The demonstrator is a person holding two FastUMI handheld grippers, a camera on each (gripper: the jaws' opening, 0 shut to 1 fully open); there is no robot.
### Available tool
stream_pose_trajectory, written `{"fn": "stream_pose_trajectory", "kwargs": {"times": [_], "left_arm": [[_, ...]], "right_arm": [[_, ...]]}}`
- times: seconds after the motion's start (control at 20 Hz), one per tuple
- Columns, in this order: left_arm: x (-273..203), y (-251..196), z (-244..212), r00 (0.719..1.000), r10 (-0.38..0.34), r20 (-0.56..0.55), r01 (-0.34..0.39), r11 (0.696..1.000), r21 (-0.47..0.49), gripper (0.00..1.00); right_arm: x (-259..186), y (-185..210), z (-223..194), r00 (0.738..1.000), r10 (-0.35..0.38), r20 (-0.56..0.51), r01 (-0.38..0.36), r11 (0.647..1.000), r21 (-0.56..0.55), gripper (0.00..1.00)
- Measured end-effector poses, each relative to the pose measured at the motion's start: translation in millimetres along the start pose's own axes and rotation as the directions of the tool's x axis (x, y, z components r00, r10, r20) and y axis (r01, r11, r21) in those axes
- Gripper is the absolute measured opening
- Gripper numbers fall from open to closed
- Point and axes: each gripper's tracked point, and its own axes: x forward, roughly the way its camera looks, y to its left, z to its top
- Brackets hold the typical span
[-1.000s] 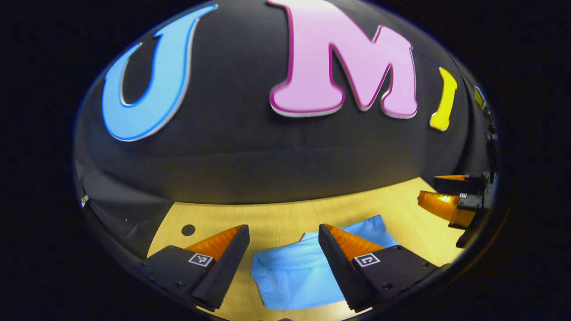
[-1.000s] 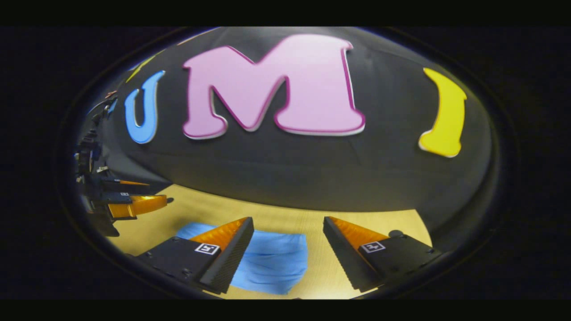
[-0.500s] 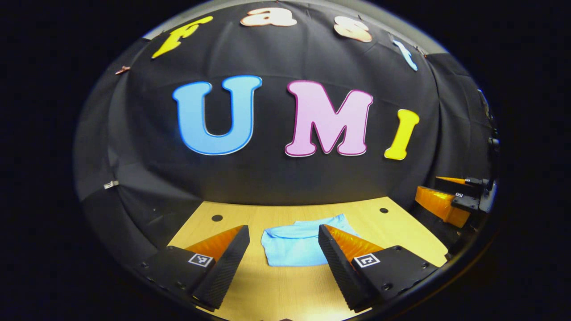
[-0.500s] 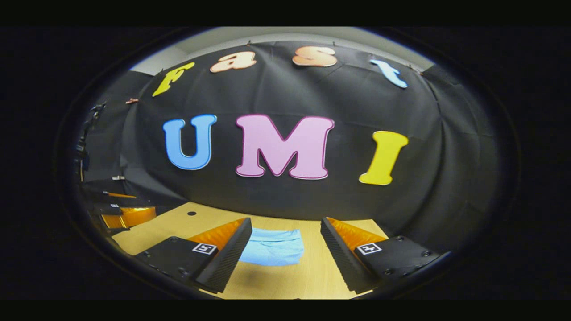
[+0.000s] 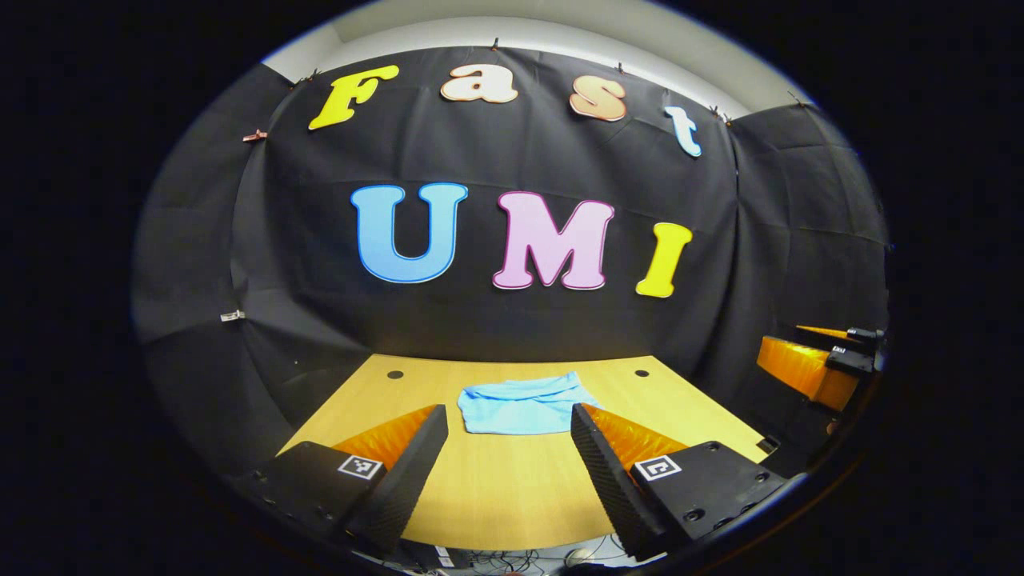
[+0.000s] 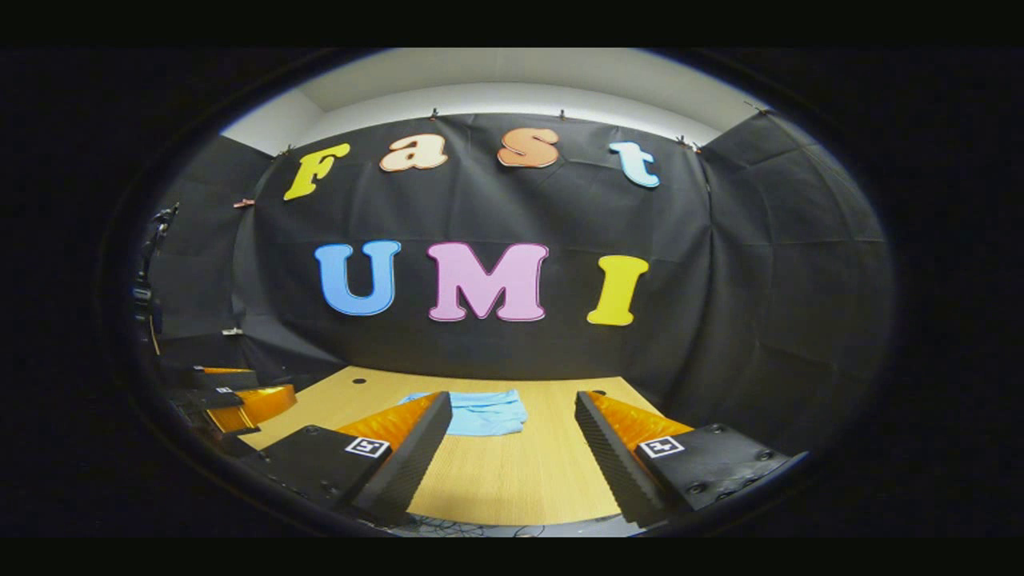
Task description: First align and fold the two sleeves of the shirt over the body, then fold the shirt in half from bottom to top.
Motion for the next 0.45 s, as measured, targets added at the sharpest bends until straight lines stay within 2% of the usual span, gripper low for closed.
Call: {"fn": "stream_pose_trajectory", "kwargs": {"times": [0.25,0.45], "left_arm": [[-26,-17,34,0.996,-0.02,0.084,0.02,1.0,-0.002,0.99],[-31,-13,53,0.992,-0.017,0.121,0.013,0.999,0.034,0.98]], "right_arm": [[-7,-1,10,1.0,-0.002,0.005,0.002,1.0,0.03,0.97],[3,13,42,0.998,0.015,0.059,-0.016,1.0,0.02,0.97]]}}
